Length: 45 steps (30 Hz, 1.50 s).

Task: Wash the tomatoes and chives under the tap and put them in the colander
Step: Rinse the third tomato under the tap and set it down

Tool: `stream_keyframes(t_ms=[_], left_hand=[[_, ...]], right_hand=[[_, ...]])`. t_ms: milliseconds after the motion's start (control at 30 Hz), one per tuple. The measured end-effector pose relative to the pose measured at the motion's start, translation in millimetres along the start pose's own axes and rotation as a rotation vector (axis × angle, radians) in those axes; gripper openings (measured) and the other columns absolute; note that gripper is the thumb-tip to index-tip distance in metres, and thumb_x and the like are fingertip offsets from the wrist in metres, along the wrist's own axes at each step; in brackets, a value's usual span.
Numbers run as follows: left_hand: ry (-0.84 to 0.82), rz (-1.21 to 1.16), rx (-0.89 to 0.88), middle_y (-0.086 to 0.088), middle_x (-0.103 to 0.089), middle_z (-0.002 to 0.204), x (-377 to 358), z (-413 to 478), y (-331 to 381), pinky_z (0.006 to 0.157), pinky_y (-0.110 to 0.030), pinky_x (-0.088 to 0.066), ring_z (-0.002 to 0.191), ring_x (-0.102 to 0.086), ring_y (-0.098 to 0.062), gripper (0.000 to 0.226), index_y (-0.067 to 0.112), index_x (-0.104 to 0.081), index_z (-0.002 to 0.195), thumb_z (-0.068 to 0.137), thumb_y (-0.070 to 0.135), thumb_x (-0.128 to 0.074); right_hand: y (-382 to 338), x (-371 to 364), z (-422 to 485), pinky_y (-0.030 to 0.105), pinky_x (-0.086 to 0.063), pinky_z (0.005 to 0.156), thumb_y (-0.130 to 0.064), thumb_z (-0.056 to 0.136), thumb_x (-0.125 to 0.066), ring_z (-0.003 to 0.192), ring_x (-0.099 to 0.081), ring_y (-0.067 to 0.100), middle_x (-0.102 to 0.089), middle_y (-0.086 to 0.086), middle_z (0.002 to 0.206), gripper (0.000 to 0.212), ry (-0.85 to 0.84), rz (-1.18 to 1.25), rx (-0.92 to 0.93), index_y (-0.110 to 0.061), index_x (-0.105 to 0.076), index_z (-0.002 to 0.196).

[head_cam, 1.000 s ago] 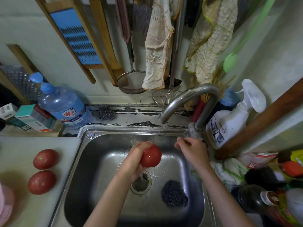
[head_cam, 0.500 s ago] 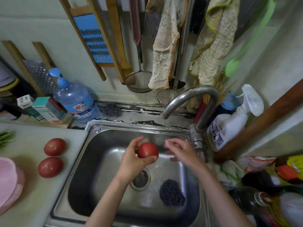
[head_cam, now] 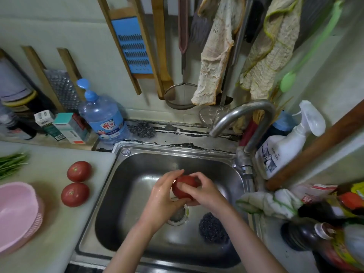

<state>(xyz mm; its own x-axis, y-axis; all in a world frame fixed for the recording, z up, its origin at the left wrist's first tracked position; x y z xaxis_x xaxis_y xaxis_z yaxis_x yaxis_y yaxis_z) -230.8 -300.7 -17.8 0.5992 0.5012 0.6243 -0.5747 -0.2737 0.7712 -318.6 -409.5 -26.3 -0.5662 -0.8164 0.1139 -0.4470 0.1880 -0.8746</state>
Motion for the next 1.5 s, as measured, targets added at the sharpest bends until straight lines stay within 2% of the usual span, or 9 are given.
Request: stream_keyframes(t_ms=[200, 300, 400, 533, 700, 867, 1067, 1333, 1500], left_hand=[[-0.095, 0.111, 0.084, 0.009, -0.048, 0.134, 46, -23, -50, 0.105, -0.013, -0.03, 0.126, -0.046, -0.008, 0.056, 0.022, -0.054, 0.13, 0.079, 0.023, -0.075], [-0.119, 0.131, 0.125, 0.014, -0.048, 0.127, 76, -34, -75, 0.097, -0.003, -0.028, 0.118, -0.05, -0.004, 0.045, 0.022, -0.057, 0.127, 0.084, 0.024, -0.069], [-0.119, 0.118, 0.183, 0.013, -0.053, 0.121, 111, -46, -98, 0.092, -0.007, -0.035, 0.108, -0.053, -0.001, 0.038, 0.024, -0.058, 0.125, 0.088, 0.028, -0.064], [-0.068, 0.094, 0.245, 0.006, -0.066, 0.114, 160, -63, -127, 0.089, -0.024, -0.047, 0.101, -0.063, -0.01, 0.042, 0.023, -0.062, 0.121, 0.084, 0.041, -0.055], [0.079, 0.077, 0.281, 0.011, -0.071, 0.103, 225, -84, -160, 0.079, -0.025, -0.048, 0.092, -0.065, -0.008, 0.041, 0.029, -0.064, 0.114, 0.082, 0.048, -0.045], [0.191, 0.075, 0.385, 0.018, -0.069, 0.105, 270, -99, -206, 0.082, -0.022, -0.05, 0.089, -0.061, 0.004, 0.026, 0.031, -0.064, 0.114, 0.091, 0.033, -0.052], [0.238, 0.052, 0.455, 0.022, -0.066, 0.108, 302, -113, -248, 0.087, -0.027, -0.052, 0.092, -0.06, 0.005, 0.024, 0.033, -0.063, 0.115, 0.094, 0.03, -0.051], [0.326, -0.011, 0.521, 0.022, -0.063, 0.1, 327, -108, -276, 0.084, -0.021, -0.048, 0.087, -0.057, 0.007, 0.022, 0.029, -0.065, 0.112, 0.094, 0.025, -0.052], [0.344, -0.02, 0.533, 0.021, -0.064, 0.097, 333, -105, -285, 0.077, -0.015, -0.044, 0.085, -0.058, 0.005, 0.021, 0.03, -0.066, 0.11, 0.094, 0.024, -0.053]], right_hand=[[-9, -33, 0, 0.026, -0.056, 0.07, -0.039, 0.069, -0.078, 0.093, -0.059, 0.014, -0.053, -0.003, 0.106, 0.049, 0.042, -0.328, 0.07, -0.028, -0.046, 0.104], [-21, -60, 5, 0.032, -0.056, 0.077, -0.039, 0.069, -0.078, 0.094, -0.058, 0.015, -0.052, -0.004, 0.107, 0.052, 0.049, -0.363, 0.088, -0.028, -0.045, 0.108], [-35, -96, 13, 0.023, -0.046, 0.08, -0.036, 0.069, -0.079, 0.098, -0.056, 0.014, -0.049, -0.001, 0.116, 0.057, 0.023, -0.451, 0.131, -0.027, -0.045, 0.114], [-57, -157, 29, 0.018, -0.041, 0.088, -0.031, 0.07, -0.08, 0.101, -0.053, 0.011, -0.039, 0.0, 0.117, 0.059, -0.111, -0.572, 0.149, -0.023, -0.048, 0.119], [-95, -245, 58, 0.02, -0.041, 0.097, -0.028, 0.066, -0.084, 0.101, -0.051, 0.01, -0.039, 0.002, 0.113, 0.058, -0.214, -0.651, 0.285, -0.023, -0.053, 0.115], [-117, -333, 89, -0.001, -0.031, 0.084, -0.03, 0.069, -0.082, 0.098, -0.043, 0.005, -0.035, -0.001, 0.114, 0.063, -0.284, -0.787, 0.445, -0.022, -0.048, 0.121], [-107, -383, 117, 0.036, -0.045, 0.098, -0.04, 0.07, -0.076, 0.106, -0.05, 0.019, -0.033, 0.0, 0.119, 0.065, -0.365, -1.023, 0.535, -0.022, -0.043, 0.124], [-94, -395, 129, 0.028, -0.041, 0.092, -0.047, 0.073, -0.071, 0.106, -0.046, 0.016, -0.04, -0.001, 0.119, 0.066, -0.411, -1.281, 0.569, -0.022, -0.044, 0.128], [-86, -395, 134, 0.038, -0.043, 0.096, -0.054, 0.071, -0.067, 0.108, -0.045, 0.018, -0.044, -0.001, 0.117, 0.068, -0.404, -1.324, 0.554, -0.021, -0.046, 0.126]])
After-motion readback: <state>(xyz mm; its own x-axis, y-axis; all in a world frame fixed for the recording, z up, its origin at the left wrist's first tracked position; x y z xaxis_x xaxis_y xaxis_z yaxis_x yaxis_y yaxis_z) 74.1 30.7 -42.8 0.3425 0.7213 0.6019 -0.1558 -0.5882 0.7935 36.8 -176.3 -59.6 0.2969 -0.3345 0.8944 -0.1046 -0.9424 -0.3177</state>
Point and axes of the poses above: each hand's wrist, its own z-axis towards the middle knuckle, its own x-axis out of the back of the hand, y = z × x, the point moved 3 cm from there along z, towards the middle knuckle
